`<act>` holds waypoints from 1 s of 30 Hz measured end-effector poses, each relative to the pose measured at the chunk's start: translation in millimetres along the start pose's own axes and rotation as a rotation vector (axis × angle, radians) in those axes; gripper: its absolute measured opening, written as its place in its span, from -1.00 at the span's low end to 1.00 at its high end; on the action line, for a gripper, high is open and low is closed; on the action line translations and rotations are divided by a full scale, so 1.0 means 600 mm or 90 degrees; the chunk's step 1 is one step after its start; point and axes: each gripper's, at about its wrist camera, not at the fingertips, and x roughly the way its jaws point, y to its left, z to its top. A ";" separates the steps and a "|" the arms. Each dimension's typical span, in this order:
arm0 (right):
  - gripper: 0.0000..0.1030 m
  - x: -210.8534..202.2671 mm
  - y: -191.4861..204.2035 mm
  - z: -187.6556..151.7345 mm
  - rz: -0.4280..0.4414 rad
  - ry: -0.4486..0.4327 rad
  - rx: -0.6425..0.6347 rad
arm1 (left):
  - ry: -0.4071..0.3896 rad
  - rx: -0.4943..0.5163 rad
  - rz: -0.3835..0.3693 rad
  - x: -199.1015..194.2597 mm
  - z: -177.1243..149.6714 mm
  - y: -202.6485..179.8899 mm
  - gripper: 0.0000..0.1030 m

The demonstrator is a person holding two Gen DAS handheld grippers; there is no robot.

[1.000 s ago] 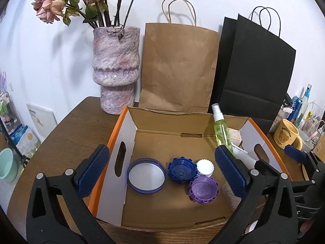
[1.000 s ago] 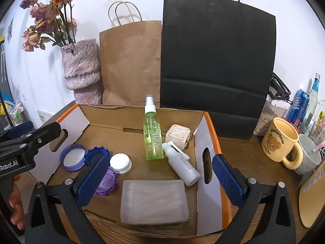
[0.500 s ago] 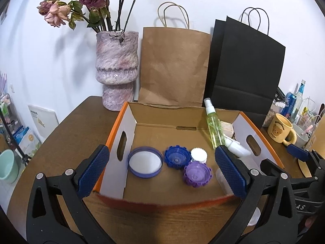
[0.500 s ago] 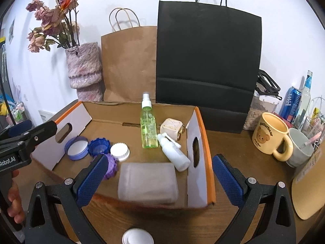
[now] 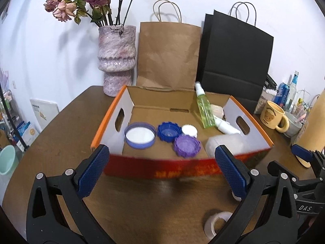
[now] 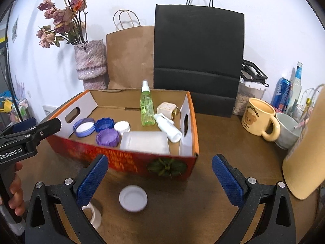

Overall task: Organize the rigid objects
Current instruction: 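Withdraw both open tools from the box back over the table, then grasp the clear ring with the left tool while the right tool grasps the white cap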

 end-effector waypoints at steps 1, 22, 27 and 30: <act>1.00 -0.004 -0.002 -0.005 0.000 0.001 0.001 | 0.003 0.002 -0.001 -0.003 -0.006 -0.003 1.00; 1.00 -0.070 -0.060 -0.091 0.010 0.037 0.011 | 0.150 0.052 -0.015 -0.014 -0.124 -0.085 1.00; 1.00 -0.078 -0.076 -0.102 0.010 0.041 0.022 | 0.169 0.057 0.001 -0.005 -0.136 -0.098 1.00; 1.00 -0.082 -0.077 -0.101 0.013 0.033 0.028 | 0.182 0.050 0.006 0.002 -0.141 -0.103 0.99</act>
